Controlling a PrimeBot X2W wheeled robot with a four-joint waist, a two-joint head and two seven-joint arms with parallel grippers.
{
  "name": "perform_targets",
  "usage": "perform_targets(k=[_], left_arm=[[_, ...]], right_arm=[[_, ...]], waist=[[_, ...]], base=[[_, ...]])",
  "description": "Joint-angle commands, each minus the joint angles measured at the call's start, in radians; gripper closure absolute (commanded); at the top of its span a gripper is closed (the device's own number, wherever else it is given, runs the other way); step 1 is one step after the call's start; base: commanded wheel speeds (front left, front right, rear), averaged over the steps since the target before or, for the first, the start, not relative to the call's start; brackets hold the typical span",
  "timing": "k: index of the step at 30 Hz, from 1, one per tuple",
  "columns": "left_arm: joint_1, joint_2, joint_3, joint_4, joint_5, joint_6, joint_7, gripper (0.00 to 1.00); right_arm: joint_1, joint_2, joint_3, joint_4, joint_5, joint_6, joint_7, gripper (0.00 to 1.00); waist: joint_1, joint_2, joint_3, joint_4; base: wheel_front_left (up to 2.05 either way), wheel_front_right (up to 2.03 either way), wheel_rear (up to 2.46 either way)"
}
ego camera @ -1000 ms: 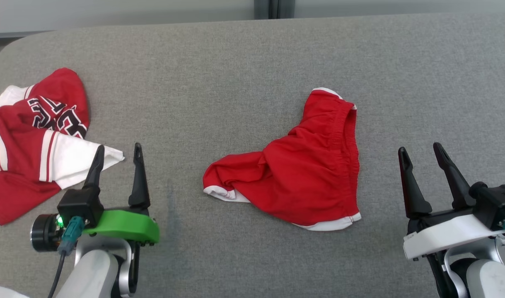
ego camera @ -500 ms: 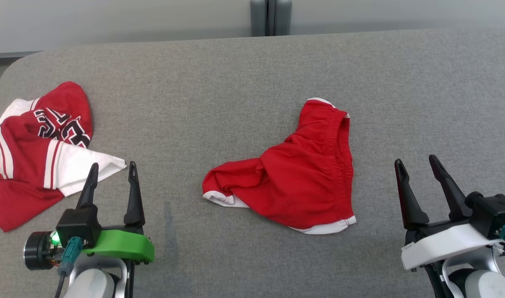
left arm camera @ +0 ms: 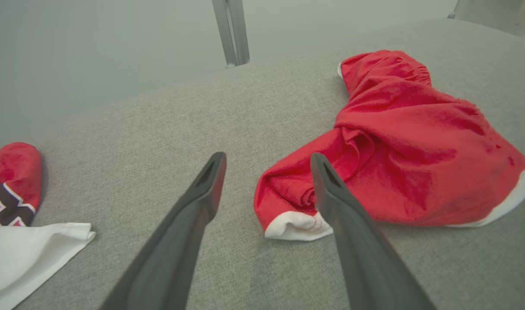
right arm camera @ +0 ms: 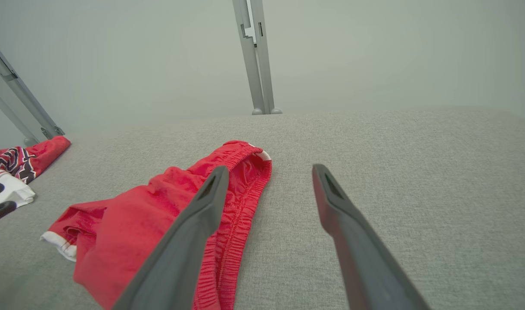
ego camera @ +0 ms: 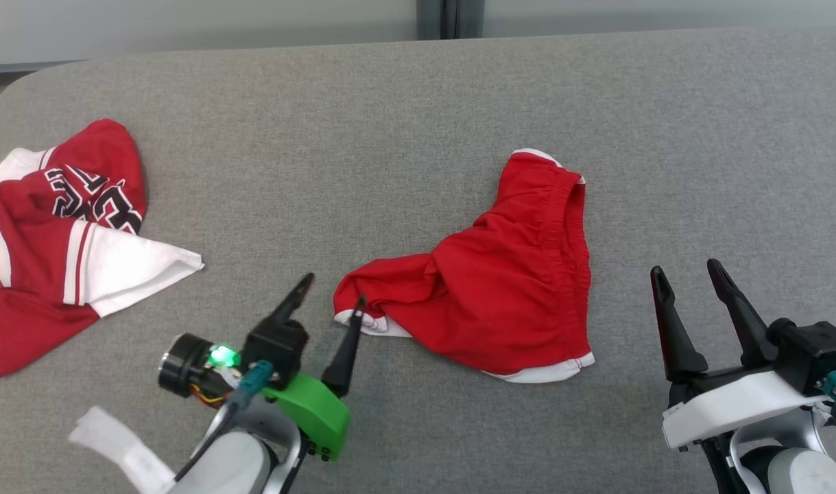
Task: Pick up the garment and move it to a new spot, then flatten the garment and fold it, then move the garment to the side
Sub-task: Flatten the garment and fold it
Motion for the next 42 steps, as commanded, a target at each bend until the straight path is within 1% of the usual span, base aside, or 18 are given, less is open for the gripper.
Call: perform_targets(k=[1,4,6,15,16,17,20,24,26,31,36,41,42], left_arm=[[-0.025,-0.004,-0.023,0.016,0.016,-0.018,0.031,0.0],[-0.047,-0.012,-0.075,0.058,0.022,-0.057,0.103,0.0],[-0.067,-0.018,-0.092,0.088,0.024,-0.07,0.133,0.0],[-0.116,-0.041,-0.103,0.198,-0.014,-0.111,0.175,0.0],[-0.12,-0.042,-0.102,0.204,-0.018,-0.112,0.173,0.1],[-0.121,-0.044,-0.099,0.209,-0.023,-0.113,0.167,0.36],[-0.127,-0.049,-0.088,0.212,-0.034,-0.113,0.141,1.0],[-0.128,-0.05,-0.082,0.205,-0.047,-0.12,0.124,1.0],[-0.126,-0.047,-0.078,0.196,-0.05,-0.113,0.115,1.0],[-0.121,-0.041,-0.07,0.17,-0.053,-0.099,0.095,1.0],[-0.114,-0.043,-0.068,0.152,-0.059,-0.092,0.083,1.0],[-0.107,-0.048,-0.065,0.138,-0.064,-0.083,0.067,1.0],[-0.106,-0.047,-0.062,0.133,-0.064,-0.078,0.06,1.0]], right_arm=[[-0.004,0.002,0.0,0.004,0.001,0.0,0.002,0.0],[-0.013,0.003,0.008,0.016,0.005,0.0,-0.005,0.0],[-0.018,0.003,0.009,0.024,0.009,0.0,-0.009,0.0],[-0.027,0.01,0.002,0.047,0.006,0.0,-0.009,0.0],[-0.026,0.01,0.001,0.049,0.005,0.0,-0.009,0.0],[-0.025,0.011,-0.001,0.053,0.006,0.0,-0.012,0.0],[-0.023,0.012,-0.006,0.066,0.012,0.0,-0.015,0.0],[-0.005,0.013,-0.01,0.093,0.011,0.0,-0.004,0.0],[0.007,0.005,-0.002,0.118,0.008,0.0,0.003,0.0],[0.023,-0.012,0.077,0.192,0.031,0.0,0.011,0.0],[-0.012,-0.012,0.164,0.266,0.062,0.0,0.004,0.0],[-0.046,-0.012,0.202,0.344,0.078,0.0,0.006,0.0],[-0.053,-0.014,0.207,0.359,0.082,0.0,0.007,0.05]], waist=[[0.0,0.0,0.017,-0.002],[0.0,0.0,0.029,-0.01],[0.0,0.0,0.037,-0.014],[0.0,0.0,0.063,-0.027],[0.0,0.0,0.064,-0.028],[0.0,0.0,0.066,-0.029],[0.0,0.0,0.067,-0.03],[0.0,0.0,0.068,-0.026],[0.0,0.0,0.068,-0.022],[0.0,0.0,0.075,-0.005],[0.0,0.0,0.082,0.01],[0.0,0.0,0.086,0.021],[0.0,0.0,0.087,0.024]], base=[[0.0,0.0,0.0],[0.0,0.0,0.0],[0.0,0.0,0.0],[0.0,0.0,0.0],[0.0,0.0,0.0],[0.0,0.0,0.0],[0.0,0.0,0.0],[0.0,0.0,0.0],[0.0,0.0,0.0],[0.0,0.0,0.0],[0.0,0.0,0.0],[0.0,0.0,0.0],[0.0,0.0,0.0]])
